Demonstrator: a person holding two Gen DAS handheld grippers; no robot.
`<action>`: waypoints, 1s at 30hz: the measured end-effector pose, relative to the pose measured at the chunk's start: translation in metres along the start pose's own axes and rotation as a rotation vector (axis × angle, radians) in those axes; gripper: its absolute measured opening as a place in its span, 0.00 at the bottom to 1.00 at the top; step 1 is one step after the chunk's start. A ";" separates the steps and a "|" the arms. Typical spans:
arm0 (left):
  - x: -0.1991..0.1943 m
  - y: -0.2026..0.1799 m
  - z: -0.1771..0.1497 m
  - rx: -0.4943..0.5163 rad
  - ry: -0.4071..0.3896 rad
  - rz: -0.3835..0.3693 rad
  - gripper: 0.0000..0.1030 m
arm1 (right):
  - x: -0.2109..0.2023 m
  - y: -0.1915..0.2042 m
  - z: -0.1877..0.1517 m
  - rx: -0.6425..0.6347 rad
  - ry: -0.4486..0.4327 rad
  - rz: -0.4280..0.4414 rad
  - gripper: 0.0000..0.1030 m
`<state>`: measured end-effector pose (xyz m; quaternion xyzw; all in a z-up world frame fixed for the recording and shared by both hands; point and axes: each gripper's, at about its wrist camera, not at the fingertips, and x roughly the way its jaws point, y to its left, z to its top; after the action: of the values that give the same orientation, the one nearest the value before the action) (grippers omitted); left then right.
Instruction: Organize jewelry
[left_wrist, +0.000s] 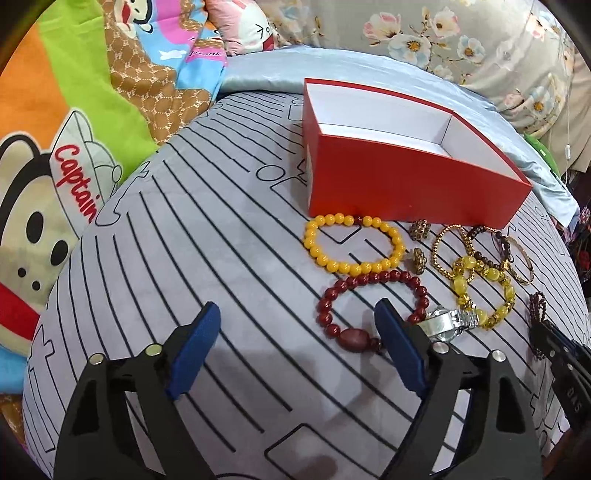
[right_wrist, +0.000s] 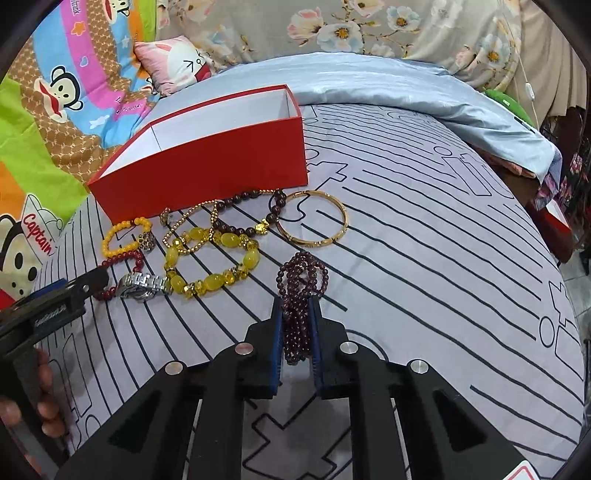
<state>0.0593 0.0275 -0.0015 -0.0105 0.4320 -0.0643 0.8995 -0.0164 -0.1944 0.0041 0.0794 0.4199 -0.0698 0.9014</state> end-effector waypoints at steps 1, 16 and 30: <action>0.000 -0.001 0.000 0.006 -0.002 -0.005 0.70 | 0.000 0.001 0.000 -0.004 0.002 -0.003 0.12; -0.006 -0.009 -0.002 0.041 -0.016 -0.063 0.07 | 0.003 0.003 -0.002 -0.013 0.008 0.000 0.14; -0.082 -0.005 0.012 0.065 -0.103 -0.140 0.07 | -0.045 0.001 0.006 -0.017 -0.027 0.061 0.03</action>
<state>0.0170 0.0319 0.0699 -0.0150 0.3813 -0.1403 0.9136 -0.0402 -0.1920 0.0424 0.0835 0.4058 -0.0400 0.9093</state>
